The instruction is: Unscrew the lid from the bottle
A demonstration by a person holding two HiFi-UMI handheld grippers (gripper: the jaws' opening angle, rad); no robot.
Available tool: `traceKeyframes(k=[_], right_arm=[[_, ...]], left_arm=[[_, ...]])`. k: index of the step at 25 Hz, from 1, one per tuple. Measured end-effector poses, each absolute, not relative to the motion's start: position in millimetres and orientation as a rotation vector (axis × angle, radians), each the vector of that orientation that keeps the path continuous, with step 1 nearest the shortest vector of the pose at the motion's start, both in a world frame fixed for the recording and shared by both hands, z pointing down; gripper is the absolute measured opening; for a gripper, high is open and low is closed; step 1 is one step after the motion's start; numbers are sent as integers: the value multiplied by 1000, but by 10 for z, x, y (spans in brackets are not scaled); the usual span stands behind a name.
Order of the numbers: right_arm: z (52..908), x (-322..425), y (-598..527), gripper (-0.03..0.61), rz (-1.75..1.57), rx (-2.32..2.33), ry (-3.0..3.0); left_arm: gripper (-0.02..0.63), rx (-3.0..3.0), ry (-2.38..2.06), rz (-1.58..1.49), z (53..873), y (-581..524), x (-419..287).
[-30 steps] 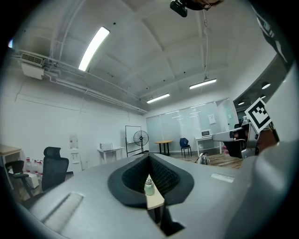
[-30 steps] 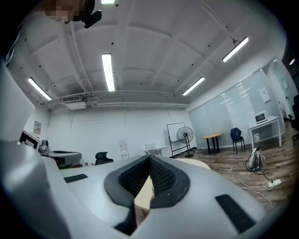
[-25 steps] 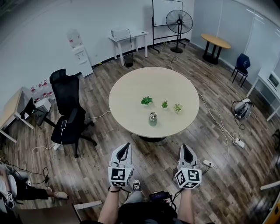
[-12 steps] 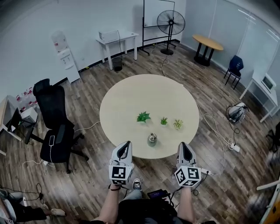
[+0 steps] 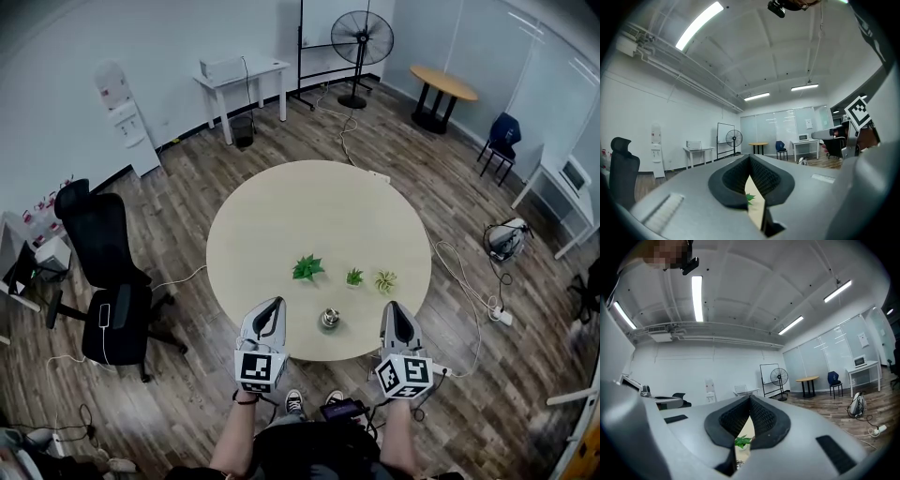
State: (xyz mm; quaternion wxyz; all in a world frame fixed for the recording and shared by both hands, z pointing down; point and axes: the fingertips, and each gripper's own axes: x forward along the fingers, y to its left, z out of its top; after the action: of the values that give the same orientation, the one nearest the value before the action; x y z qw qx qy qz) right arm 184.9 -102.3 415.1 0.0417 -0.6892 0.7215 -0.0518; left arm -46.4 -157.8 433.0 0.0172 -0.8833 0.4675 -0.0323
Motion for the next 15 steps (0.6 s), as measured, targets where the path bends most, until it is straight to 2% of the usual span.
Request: traceKeyframes(k=[12,13,15], right_arm=[[4161,2167,-1271,3,-177,-2054,2214],[4170,2179,-1271,3,-180,-2051,2216],[4190,2201,-1269,3,-185,-2045,2227]], left_arm=[[3,-2706,1404,-95,4310,-1705,-39],[11,-2707,1388,-101,4318,-1699,4],[102,-2724,1340,-98,4332,-1672,102]])
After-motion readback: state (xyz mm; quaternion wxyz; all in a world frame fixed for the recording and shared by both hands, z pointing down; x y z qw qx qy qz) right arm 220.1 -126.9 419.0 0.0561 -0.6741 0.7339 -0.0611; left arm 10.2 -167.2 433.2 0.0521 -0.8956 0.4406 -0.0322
